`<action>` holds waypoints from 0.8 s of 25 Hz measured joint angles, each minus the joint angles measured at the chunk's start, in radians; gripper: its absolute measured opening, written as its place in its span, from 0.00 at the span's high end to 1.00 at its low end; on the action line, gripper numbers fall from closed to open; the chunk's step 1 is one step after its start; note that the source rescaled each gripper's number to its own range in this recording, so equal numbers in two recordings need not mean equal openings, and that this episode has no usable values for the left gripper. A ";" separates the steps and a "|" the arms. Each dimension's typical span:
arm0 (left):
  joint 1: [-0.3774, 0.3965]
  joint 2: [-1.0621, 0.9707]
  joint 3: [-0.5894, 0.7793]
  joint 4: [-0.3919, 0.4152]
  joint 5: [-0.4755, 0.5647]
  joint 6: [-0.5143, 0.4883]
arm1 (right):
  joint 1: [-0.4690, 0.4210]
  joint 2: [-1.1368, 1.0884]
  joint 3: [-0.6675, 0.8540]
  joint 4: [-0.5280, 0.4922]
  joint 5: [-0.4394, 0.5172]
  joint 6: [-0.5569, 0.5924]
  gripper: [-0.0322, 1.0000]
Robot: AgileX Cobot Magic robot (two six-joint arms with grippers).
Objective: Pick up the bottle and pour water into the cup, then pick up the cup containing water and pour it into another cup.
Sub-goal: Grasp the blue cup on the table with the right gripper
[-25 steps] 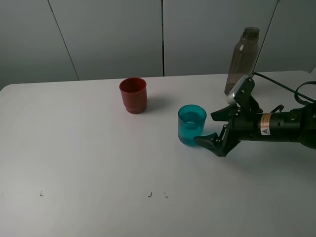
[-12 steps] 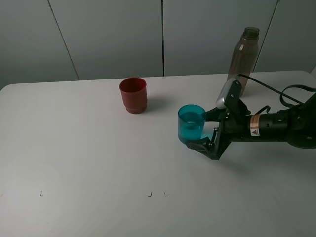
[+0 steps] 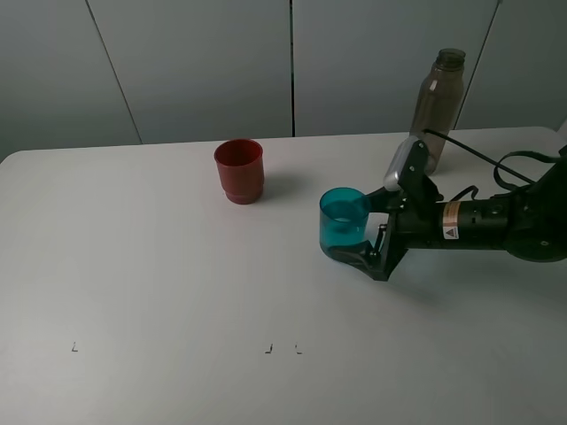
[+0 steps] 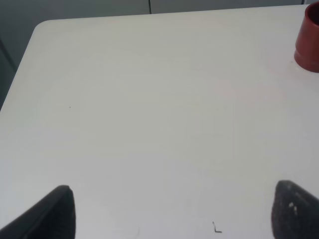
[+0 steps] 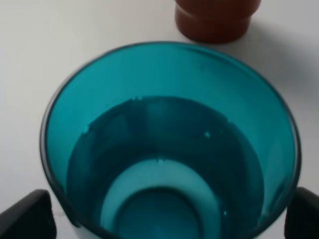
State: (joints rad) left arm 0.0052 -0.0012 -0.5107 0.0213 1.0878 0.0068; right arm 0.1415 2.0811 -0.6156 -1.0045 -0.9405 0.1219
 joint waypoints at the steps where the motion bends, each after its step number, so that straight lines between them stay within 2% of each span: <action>1: 0.000 0.000 0.000 0.000 0.000 0.000 | 0.005 0.007 -0.008 0.000 -0.011 0.000 0.00; 10: 0.000 0.000 0.000 0.000 0.000 0.000 | 0.016 0.040 -0.033 0.002 -0.060 -0.014 0.00; 20: 0.000 0.000 0.000 0.000 0.000 0.000 | 0.016 0.040 -0.033 0.002 -0.073 -0.035 0.00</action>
State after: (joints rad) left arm 0.0052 -0.0012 -0.5107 0.0213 1.0878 0.0068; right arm 0.1572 2.1215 -0.6491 -1.0029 -1.0137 0.0869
